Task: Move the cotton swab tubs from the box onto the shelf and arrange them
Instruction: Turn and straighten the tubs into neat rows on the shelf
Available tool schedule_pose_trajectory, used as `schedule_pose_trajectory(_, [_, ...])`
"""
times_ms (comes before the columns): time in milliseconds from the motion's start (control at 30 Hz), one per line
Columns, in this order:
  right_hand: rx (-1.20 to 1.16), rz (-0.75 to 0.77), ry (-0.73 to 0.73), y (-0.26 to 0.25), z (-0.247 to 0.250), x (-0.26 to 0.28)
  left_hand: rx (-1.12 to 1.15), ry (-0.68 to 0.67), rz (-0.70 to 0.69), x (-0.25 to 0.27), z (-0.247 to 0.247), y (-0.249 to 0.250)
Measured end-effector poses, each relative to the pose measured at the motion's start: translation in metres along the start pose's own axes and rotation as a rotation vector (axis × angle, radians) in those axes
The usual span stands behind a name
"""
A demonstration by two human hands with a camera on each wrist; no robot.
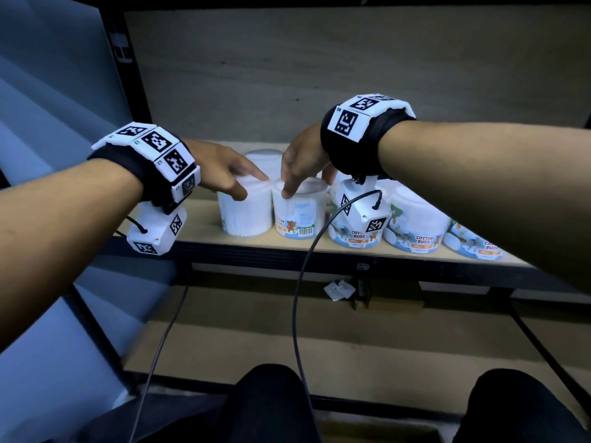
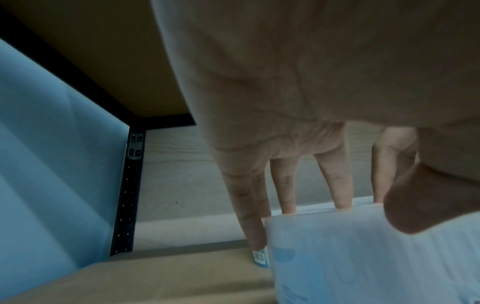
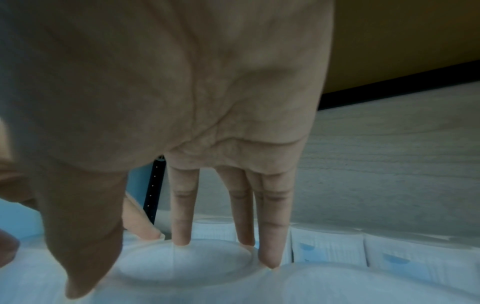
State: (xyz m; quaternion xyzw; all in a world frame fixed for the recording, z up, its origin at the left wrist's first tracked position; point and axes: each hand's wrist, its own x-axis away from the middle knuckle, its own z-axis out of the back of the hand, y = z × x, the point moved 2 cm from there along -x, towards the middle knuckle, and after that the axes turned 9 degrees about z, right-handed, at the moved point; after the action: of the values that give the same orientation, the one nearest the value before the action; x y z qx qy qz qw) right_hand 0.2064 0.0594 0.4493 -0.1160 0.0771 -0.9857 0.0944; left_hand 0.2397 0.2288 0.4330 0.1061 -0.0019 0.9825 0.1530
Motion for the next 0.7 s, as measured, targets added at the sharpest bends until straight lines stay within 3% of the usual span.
schedule_pose_trajectory(500, [-0.005,0.122,-0.004,0.015,0.003,0.001,0.166,0.115,0.103,-0.010,-0.005,0.003])
schedule_pose_trajectory(700, [-0.027,0.178,-0.018,0.020,0.002,-0.001,0.014,0.227,0.159,-0.009,-0.008,0.009])
